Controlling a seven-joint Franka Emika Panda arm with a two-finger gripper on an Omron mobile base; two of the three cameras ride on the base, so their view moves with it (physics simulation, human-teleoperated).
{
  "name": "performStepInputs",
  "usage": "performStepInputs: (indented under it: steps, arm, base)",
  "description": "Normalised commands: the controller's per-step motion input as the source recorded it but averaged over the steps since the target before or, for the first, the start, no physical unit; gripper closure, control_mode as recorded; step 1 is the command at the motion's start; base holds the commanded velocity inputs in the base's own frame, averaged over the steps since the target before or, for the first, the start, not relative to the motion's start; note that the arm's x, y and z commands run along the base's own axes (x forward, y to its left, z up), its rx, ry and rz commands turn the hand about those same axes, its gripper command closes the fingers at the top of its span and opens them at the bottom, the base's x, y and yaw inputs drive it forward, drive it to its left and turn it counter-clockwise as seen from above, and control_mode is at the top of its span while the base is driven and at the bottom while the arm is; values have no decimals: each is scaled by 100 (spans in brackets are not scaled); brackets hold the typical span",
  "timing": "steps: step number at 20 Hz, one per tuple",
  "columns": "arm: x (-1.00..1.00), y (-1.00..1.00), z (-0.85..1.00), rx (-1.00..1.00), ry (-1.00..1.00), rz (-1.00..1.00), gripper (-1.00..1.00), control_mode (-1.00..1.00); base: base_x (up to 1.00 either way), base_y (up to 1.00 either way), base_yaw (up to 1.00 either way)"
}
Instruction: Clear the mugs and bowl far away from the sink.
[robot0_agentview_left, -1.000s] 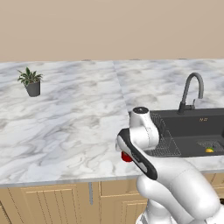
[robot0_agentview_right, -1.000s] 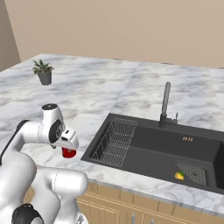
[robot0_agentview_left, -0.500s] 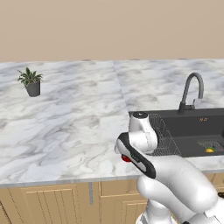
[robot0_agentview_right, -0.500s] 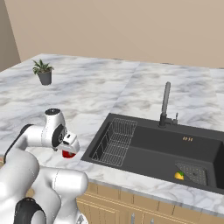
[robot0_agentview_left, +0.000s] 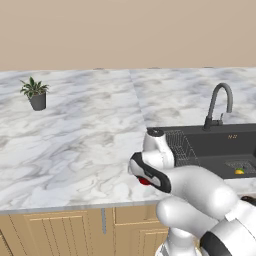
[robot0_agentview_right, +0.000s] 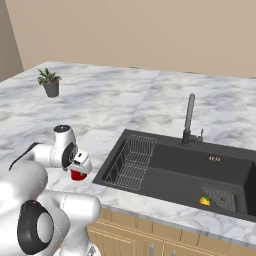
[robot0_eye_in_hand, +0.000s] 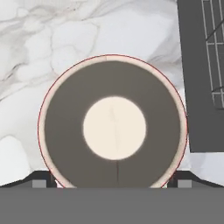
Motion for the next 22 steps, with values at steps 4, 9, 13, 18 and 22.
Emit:
performStepInputs:
  steps: [4, 9, 13, 18, 22]
  arm:
    - [9, 2, -19, 0, 0, 0, 100, -100]
    - [3, 0, -27, 0, 0, 0, 100, -100]
    - [0, 0, -38, 2, 0, 0, 100, -100]
    - [-13, 0, -80, 1, 10, 0, 100, -100]
    - [-23, -1, -81, 1, 14, 0, 100, -100]
  base:
    - [0, 0, 0]
    - [0, 0, 0]
    - [0, 0, 0]
    - [0, 0, 0]
    - [0, 0, 0]
